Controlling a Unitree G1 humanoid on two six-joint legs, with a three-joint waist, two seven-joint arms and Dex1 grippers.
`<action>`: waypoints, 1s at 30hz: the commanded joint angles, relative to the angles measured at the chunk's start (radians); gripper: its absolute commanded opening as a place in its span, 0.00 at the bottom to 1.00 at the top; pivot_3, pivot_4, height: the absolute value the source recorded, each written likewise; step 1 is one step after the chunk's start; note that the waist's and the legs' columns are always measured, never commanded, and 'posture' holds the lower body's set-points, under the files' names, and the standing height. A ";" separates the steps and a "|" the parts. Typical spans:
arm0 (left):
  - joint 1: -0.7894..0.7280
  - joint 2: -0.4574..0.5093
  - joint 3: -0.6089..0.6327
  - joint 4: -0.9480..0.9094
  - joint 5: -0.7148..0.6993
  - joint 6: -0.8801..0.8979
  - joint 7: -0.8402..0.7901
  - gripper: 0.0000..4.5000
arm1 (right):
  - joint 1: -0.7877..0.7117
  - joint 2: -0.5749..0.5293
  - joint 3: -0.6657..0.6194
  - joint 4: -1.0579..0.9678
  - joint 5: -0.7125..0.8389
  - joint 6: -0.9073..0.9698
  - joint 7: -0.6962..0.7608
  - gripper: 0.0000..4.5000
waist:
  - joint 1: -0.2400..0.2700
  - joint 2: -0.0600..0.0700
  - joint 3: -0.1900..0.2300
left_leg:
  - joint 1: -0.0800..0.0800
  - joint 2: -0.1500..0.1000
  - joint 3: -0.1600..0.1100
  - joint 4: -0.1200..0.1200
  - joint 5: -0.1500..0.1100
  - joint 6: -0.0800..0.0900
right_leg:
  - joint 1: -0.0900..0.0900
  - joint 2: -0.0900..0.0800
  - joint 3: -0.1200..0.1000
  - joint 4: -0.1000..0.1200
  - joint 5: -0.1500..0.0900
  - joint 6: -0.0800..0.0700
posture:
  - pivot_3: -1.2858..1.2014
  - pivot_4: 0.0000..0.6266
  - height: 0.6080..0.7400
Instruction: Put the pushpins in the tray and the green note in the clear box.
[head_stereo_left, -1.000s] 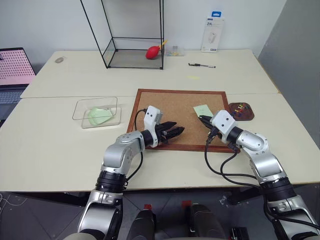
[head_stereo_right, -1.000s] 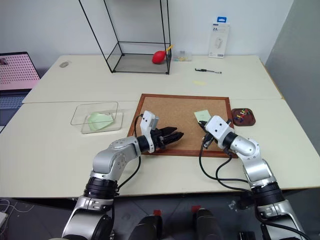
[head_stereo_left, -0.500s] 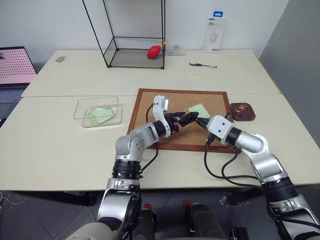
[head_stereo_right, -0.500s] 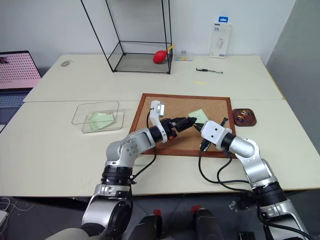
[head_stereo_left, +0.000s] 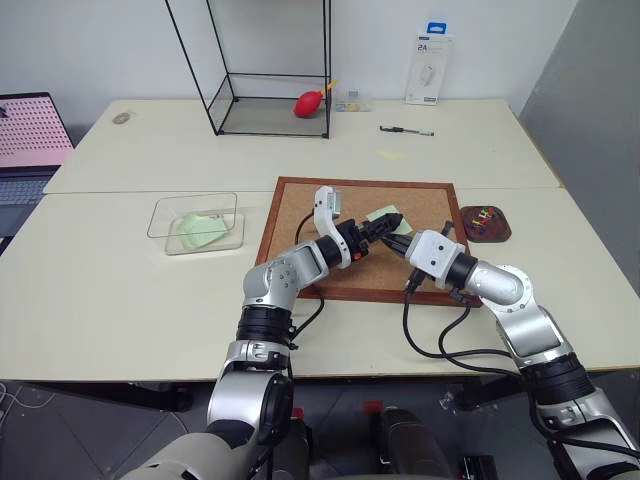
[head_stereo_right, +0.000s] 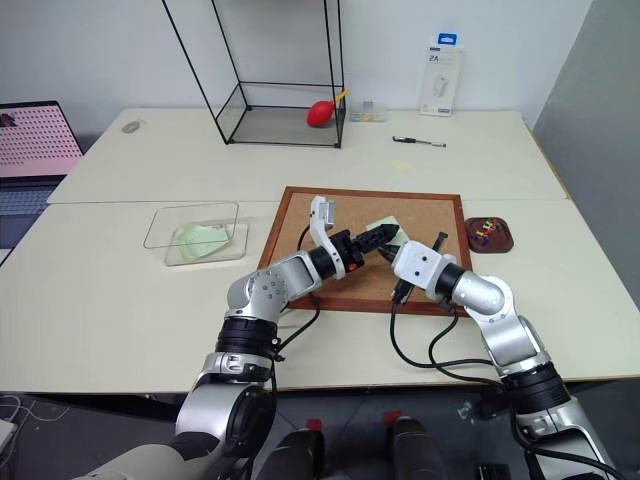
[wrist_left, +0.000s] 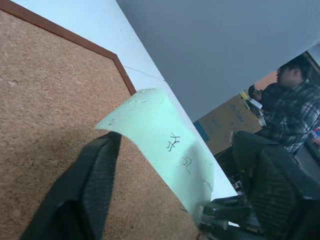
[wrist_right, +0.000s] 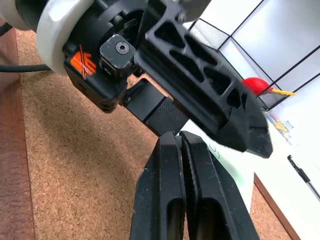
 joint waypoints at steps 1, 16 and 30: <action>-0.017 -0.002 0.003 0.001 -0.020 -0.018 -0.023 0.64 | -0.016 0.006 -0.007 -0.058 0.002 -0.001 -0.001 0.00 | 0.000 0.000 0.000 | 0.000 0.000 0.000 0.000 0.000 0.000 | 0.000 0.000 0.000 0.000 0.000 0.000 | 0.52 0.24 1.00; -0.004 -0.009 0.049 0.010 -0.045 -0.043 -0.022 0.01 | -0.014 0.019 -0.023 -0.075 0.023 0.015 -0.002 0.00 | 0.000 0.000 0.000 | 0.000 0.000 0.000 0.000 0.000 0.000 | 0.000 0.000 0.000 0.000 0.000 0.000 | 0.52 0.24 1.00; 0.014 -0.002 0.057 -0.001 -0.051 -0.049 -0.010 0.01 | -0.014 0.060 -0.087 -0.110 0.130 0.077 -0.026 0.00 | 0.000 0.000 0.000 | 0.000 0.000 0.000 0.000 0.000 0.000 | 0.000 0.000 0.000 0.000 0.000 0.000 | 0.52 0.24 1.00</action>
